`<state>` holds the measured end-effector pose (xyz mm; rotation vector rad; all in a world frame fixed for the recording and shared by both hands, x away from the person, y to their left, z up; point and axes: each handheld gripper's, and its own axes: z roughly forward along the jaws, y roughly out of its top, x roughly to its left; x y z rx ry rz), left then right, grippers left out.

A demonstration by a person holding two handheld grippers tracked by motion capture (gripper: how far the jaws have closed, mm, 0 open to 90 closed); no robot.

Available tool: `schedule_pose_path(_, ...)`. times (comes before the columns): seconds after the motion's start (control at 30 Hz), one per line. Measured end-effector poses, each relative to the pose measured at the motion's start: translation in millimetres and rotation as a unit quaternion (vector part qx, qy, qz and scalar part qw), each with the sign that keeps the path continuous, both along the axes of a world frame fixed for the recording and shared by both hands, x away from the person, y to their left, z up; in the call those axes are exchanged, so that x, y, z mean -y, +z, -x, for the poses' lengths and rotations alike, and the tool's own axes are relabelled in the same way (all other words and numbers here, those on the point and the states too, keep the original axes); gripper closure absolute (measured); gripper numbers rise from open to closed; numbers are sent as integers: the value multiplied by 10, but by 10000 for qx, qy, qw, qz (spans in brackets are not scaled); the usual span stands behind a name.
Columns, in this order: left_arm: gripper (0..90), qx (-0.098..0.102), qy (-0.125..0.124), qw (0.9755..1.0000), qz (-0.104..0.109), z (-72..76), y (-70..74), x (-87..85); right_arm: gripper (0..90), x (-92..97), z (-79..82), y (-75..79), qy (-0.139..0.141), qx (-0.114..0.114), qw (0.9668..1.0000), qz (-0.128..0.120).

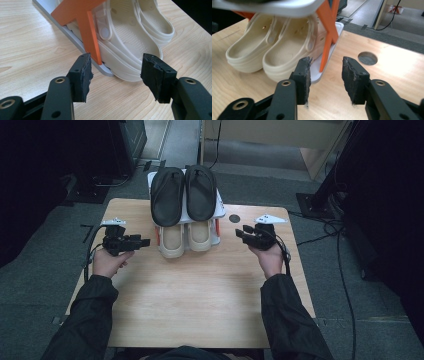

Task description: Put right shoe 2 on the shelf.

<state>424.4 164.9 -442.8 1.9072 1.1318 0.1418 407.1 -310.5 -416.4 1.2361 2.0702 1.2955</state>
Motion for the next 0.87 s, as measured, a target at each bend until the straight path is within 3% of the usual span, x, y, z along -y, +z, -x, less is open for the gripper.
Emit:
schedule_pose_path(0.27, 395, 36, -45, 10000, -79, 48, -32, 34, 580, 17, 237, -314, 112, -74, 9999, 69)
schedule_pose_path(0.4, 381, 18, -152, 9997, -171, 73, -44, 72, 575, 52, 327, -423, 111, -176, 9998, 0)
schedule_pose_path(0.6, 368, 46, -201, 9997, -125, 121, -90, 98, 539, 72, 446, -565, 123, -182, 9997, -48)
schedule_pose_path(0.67, 352, 116, -206, 9996, -172, 133, -102, 97, 533, 65, 484, -625, 155, -275, 9995, 22)
schedule_pose_path(0.77, 337, 166, -73, 9997, -137, 147, -106, 97, 511, 43, 508, -641, 234, -272, 9993, 111)
schedule_pose_path(0.87, 320, 231, -56, 9995, -215, 147, -117, 91, 499, 41, 514, -625, 259, -215, 9994, -24)
